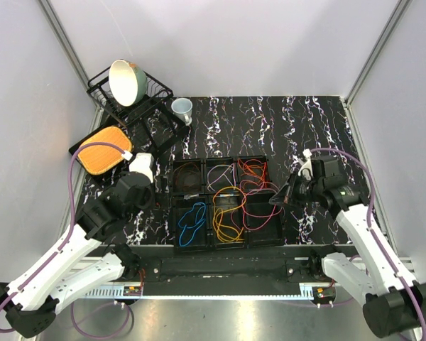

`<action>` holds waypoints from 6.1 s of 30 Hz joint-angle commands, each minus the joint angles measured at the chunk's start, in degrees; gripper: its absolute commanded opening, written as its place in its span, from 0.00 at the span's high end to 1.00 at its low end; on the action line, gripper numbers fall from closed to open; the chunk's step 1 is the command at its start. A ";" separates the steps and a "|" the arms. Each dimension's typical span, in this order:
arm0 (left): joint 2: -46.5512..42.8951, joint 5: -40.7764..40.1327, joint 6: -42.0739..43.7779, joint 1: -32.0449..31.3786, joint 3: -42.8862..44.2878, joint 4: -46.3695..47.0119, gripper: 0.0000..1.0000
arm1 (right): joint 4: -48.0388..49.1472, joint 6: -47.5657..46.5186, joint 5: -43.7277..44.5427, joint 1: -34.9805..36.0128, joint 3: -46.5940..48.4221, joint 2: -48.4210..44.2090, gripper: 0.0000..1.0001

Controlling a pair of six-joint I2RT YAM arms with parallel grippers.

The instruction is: Untangle the cables

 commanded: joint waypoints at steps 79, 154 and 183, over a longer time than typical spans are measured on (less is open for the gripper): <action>0.07 1.13 1.06 1.07 -0.48 3.05 0.05 | 2.45 -10.71 -4.27 10.81 18.69 30.69 0.43; -1.86 0.34 0.62 0.80 -0.83 3.05 0.06 | -4.14 1.23 -17.45 10.98 101.74 41.76 1.00; -0.46 0.16 0.62 0.89 -0.74 3.05 0.06 | 9.75 10.20 -31.78 14.58 90.76 36.93 1.00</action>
